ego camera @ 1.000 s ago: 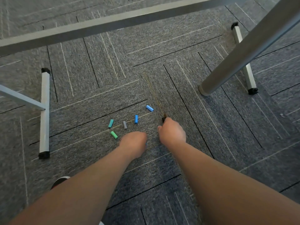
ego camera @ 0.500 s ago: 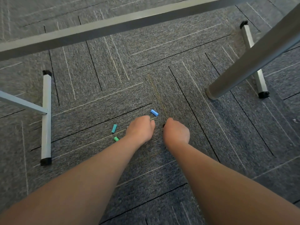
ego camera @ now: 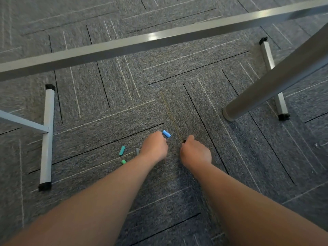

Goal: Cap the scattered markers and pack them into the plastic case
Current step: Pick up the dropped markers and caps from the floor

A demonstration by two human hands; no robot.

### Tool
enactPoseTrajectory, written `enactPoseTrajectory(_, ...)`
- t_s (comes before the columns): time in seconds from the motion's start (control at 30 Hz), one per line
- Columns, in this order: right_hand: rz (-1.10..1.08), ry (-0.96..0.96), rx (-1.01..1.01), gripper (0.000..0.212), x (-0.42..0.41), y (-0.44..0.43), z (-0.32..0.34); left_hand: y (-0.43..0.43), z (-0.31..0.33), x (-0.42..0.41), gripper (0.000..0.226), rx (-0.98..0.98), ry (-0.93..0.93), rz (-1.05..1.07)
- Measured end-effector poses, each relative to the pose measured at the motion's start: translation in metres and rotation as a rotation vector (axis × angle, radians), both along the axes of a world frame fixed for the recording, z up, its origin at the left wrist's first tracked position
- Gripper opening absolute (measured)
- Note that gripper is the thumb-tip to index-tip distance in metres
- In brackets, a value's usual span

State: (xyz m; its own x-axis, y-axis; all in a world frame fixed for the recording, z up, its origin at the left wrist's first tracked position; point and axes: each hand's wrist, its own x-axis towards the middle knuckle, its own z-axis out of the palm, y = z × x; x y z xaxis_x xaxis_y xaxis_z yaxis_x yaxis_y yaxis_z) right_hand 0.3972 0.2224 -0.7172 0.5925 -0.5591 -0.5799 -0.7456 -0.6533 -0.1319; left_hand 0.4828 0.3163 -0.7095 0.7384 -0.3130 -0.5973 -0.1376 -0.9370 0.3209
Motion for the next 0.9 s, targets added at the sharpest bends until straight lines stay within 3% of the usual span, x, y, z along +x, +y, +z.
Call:
enactPoseTrajectory(0.1, 0.014, 0.072, 0.007, 0.028, 0.004, 0.002, -0.002, -0.002, -0.003, 0.006, 0.026, 0.027, -0.024, 0.049)
enactPoseTrajectory(0.2, 0.029, 0.117, -0.011, 0.037, 0.006, 0.003, -0.006, -0.004, -0.005, 0.009, 0.014, 0.011, -0.058, 0.027)
enactPoseTrajectory(0.37, 0.132, 0.130, -0.055, 0.045, 0.010, 0.003, -0.005, -0.013, -0.005, 0.009, 0.021, -0.002, -0.116, -0.183)
enactPoseTrajectory(0.5, 0.152, 0.122, -0.061, 0.038, 0.013, 0.002, -0.004, -0.019, -0.013, 0.012, 0.027, 0.073, -0.148, -0.354)
enactPoseTrajectory(0.67, 0.207, 0.161, -0.090, 0.047, 0.012, 0.006, -0.004, -0.015, -0.022, 0.009, 0.029, 0.094, -0.138, -0.429)
enactPoseTrajectory(0.8, 0.178, 0.131, -0.074, 0.031, 0.012, 0.006, -0.005, -0.013, -0.018, 0.015, 0.008, 0.090, -0.139, -0.416)
enactPoseTrajectory(0.9, 0.125, 0.060, -0.023, 0.023, 0.014, 0.009, -0.003, -0.002, -0.012, 0.024, 0.017, 0.021, -0.116, -0.285)
